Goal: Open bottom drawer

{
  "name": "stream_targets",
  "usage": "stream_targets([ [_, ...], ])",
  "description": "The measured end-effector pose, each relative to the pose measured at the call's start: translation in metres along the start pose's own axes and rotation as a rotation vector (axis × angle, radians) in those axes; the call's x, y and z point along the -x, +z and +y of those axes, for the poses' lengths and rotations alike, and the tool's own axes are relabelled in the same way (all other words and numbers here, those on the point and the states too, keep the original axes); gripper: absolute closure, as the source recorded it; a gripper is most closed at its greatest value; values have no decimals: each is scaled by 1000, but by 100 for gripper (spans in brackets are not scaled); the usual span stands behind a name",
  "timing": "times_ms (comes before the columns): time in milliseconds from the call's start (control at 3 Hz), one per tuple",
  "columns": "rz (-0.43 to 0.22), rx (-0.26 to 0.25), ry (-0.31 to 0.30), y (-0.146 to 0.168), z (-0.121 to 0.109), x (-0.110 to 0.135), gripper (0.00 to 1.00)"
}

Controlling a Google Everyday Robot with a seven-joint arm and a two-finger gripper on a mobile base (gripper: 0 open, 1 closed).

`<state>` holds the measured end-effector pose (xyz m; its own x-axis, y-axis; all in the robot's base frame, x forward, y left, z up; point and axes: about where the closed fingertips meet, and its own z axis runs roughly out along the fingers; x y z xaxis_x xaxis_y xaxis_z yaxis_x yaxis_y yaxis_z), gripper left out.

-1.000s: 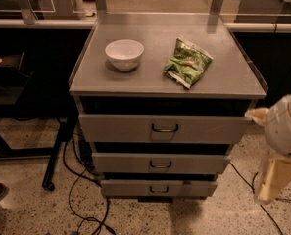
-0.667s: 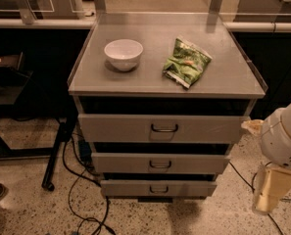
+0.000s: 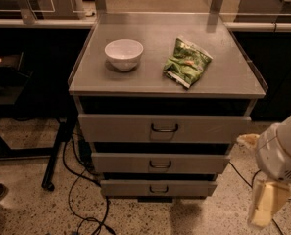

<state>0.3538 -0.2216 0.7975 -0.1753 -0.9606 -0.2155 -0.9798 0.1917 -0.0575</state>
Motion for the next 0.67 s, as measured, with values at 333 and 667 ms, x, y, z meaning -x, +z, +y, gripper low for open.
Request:
stream_targets([
  [333,-44,93,-2,67,33,0,0],
  [667,-91,143,14,133,45,3,0],
])
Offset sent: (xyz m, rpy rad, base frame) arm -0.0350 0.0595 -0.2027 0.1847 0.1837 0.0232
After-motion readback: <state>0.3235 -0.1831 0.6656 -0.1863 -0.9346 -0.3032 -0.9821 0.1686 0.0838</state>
